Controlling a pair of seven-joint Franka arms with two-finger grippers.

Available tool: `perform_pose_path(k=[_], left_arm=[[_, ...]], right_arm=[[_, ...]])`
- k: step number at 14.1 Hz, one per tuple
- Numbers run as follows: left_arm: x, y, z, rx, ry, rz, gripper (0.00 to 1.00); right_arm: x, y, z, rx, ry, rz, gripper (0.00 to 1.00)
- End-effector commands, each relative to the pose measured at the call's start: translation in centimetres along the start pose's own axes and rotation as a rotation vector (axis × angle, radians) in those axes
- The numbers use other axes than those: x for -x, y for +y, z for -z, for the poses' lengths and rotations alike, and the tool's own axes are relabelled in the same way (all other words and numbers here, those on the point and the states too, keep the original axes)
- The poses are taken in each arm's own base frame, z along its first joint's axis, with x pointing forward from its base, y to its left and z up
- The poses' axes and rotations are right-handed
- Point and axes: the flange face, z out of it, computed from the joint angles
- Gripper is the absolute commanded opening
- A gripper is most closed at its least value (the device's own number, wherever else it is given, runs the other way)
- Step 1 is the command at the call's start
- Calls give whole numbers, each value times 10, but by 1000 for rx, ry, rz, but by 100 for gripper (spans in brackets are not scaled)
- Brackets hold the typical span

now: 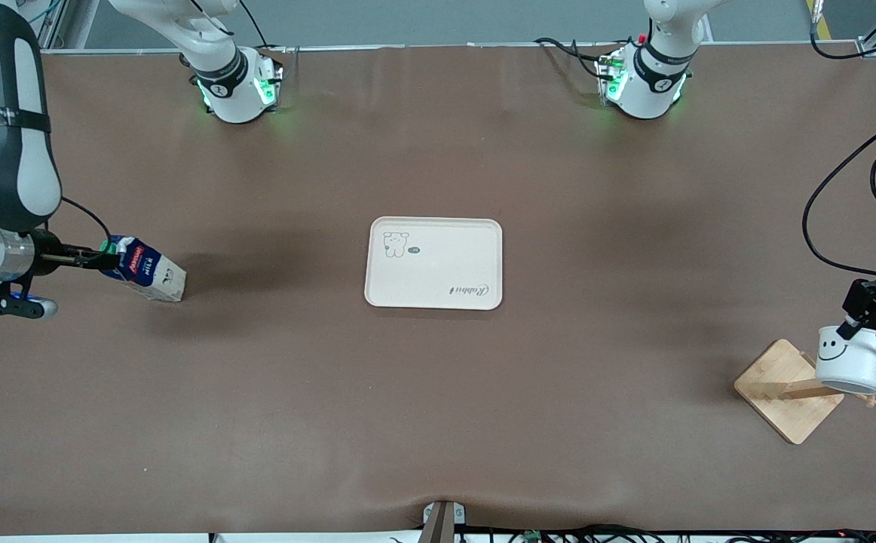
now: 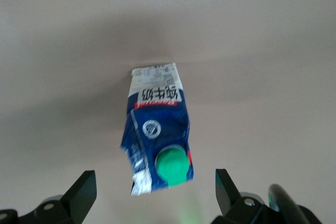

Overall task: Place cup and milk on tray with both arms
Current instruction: 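Reach the right gripper to the milk carton while the left gripper reaches the mug, then grasp the milk carton with the right gripper while the left gripper grasps the mug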

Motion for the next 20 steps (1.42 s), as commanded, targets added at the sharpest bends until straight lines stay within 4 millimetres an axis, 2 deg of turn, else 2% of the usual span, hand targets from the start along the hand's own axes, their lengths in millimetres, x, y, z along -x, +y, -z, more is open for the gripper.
perform_pose_path(k=[1,4,8,10,12,20], left_arm=[[-6,1,1,5,25,5,13],[-8,8,1,11,27,-3,0],[-7,15,6,17,24,-8,0],[-5,21,10,47,-3,21,0],[-5,29,18,83,-37,74,0],[-4,59,40,173,-162,303,0]], right_arm=[[18,7,-9,-20,32,-15,100],[23,4,-11,-19,31,12,100],[23,8,-28,-21,86,110,100],[27,13,-36,-26,107,102,100],[32,11,-36,-28,107,102,100],[29,15,-52,-29,148,95,100]])
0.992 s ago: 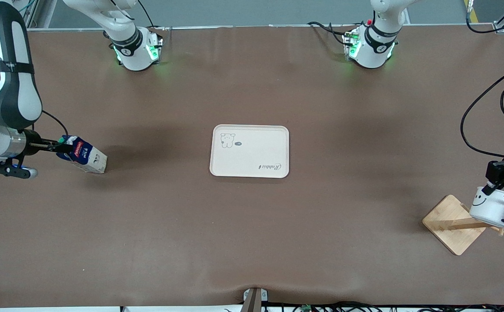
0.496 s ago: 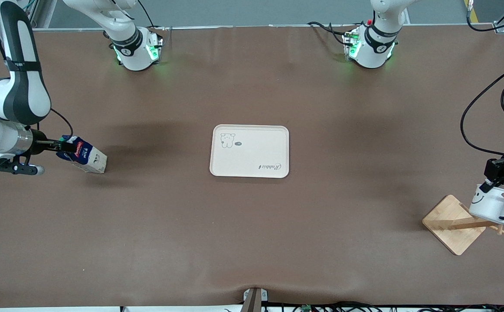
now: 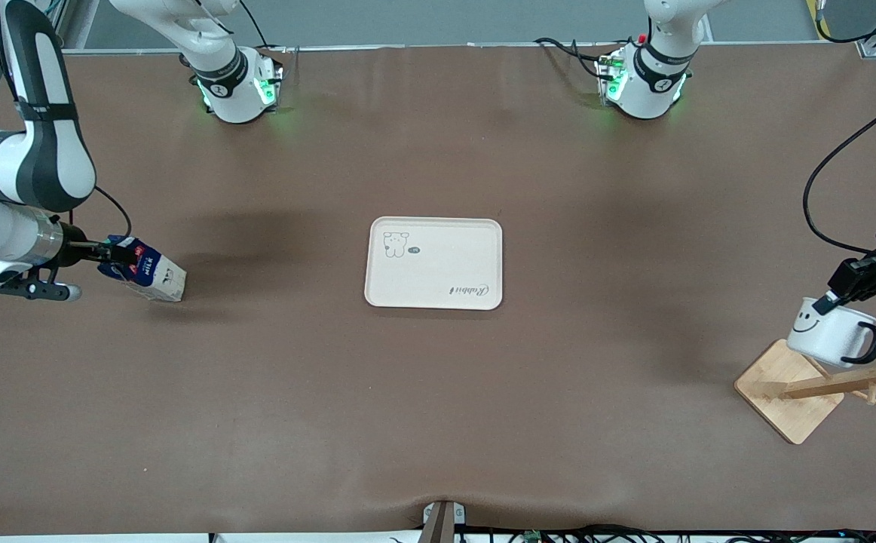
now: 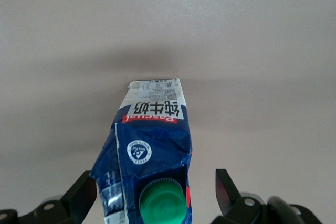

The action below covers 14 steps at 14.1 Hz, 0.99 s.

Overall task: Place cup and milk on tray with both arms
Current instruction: 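Grasp the milk carton with the right gripper while the left gripper grasps the mug, then lift the mug off the stand with the left gripper toward the tray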

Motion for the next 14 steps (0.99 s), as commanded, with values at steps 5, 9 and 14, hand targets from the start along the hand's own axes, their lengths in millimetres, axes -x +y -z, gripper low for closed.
perform_pose_path(k=[5,9,14], left_arm=[[9,52,8,-16,-75,128,0],[16,107,-15,-85,-126,223,0],[45,192,-62,-160,-188,359,0]], right_arm=[[9,8,1,-20,19,-7,62],[9,8,2,-20,20,-7,54],[9,9,5,-20,22,-8,34]])
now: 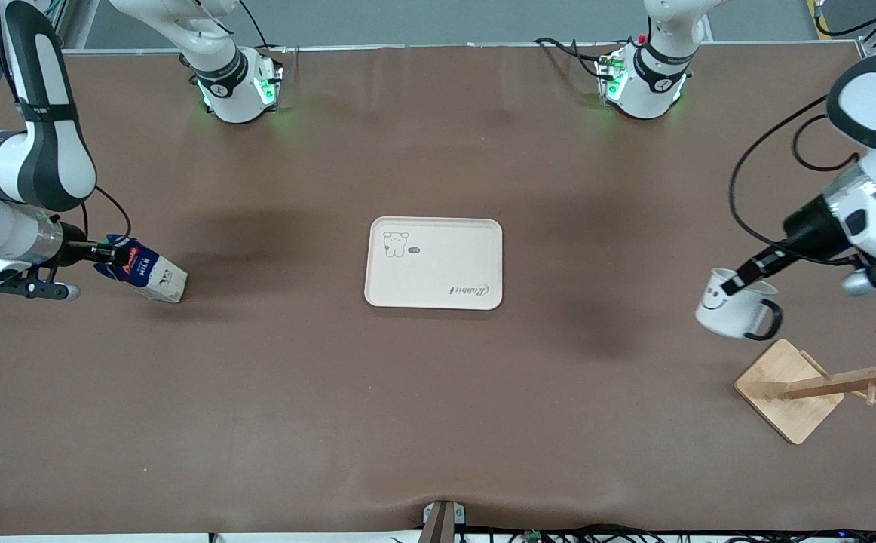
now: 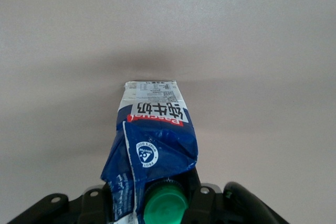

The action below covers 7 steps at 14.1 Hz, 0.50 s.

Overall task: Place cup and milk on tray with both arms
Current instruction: 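Lift the mug off the stand with the left gripper toward the tray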

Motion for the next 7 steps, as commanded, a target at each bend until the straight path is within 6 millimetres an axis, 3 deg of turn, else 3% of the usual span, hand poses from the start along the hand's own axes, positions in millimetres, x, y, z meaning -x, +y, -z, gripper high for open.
perform_pose_path(k=[1,3,4,7], left_arm=[[22,35,-21,-40,-21,76,0],[40,62,-41,-38,-64,175,0],[50,77,-53,-32,-94,245,0],[89,127,-96,-82,-157,380,0]], right_arm=[[8,3,7,-18,11,2,28],[9,3,14,-19,21,7,4],[9,3,21,-21,4,8,0],[11,-5,43,-24,-82,28,0]])
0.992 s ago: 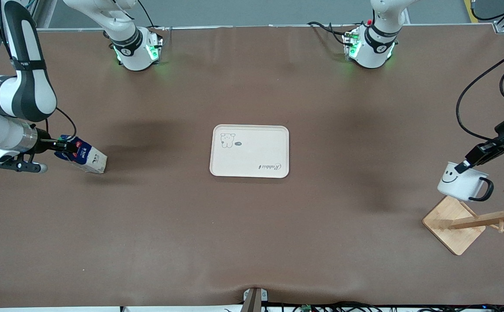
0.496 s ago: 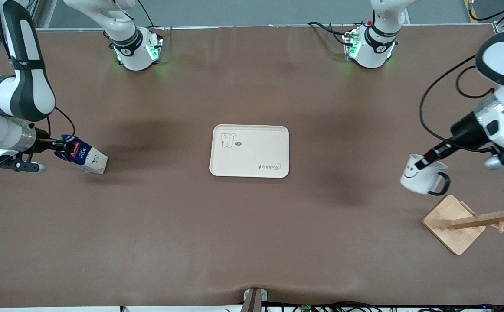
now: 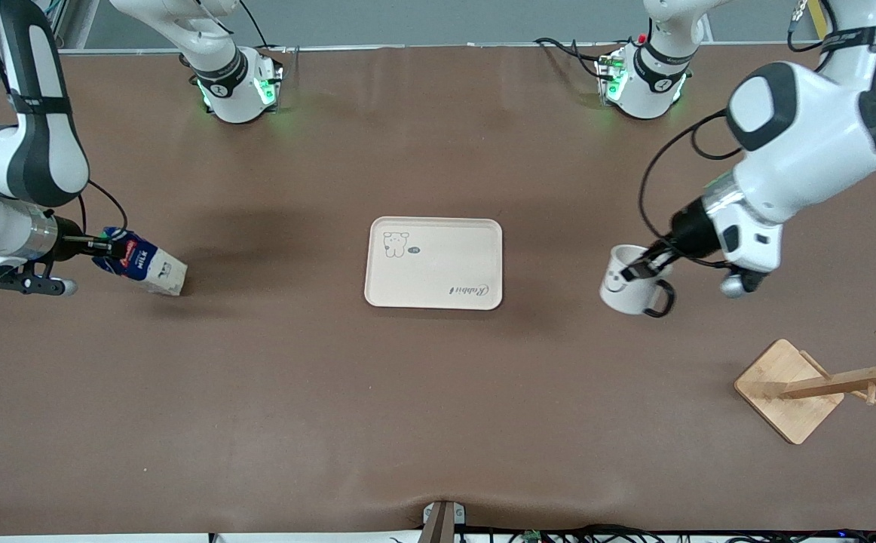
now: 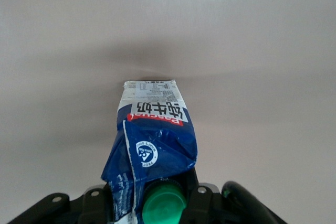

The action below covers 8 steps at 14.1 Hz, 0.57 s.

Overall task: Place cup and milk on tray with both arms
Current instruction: 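Lift the mug off the stand with the left gripper toward the tray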

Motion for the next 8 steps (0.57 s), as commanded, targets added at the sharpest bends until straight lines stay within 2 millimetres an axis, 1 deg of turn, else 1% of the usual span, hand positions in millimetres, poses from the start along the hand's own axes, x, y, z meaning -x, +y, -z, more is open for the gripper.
perform_pose_path(k=[1,2,3,5,7,8], left_arm=[[31,35,-42,-59,-24,107,0],[43,44,-61,-86,-28,153,0],[48,49,-78,-106,-40,202,0],[73,64,-114,-137,-96,289,0],[92,64,-153,-189,-148,333,0],[102,61,-175,-220,-177,329,0]], right_arm=[[3,-7,29,-12,0,29,0],[1,-7,36,-10,12,34,0],[-1,-6,41,-8,23,39,0],[-5,-1,60,4,60,40,0],[-7,2,75,6,77,54,0],[-8,1,87,7,87,53,0]])
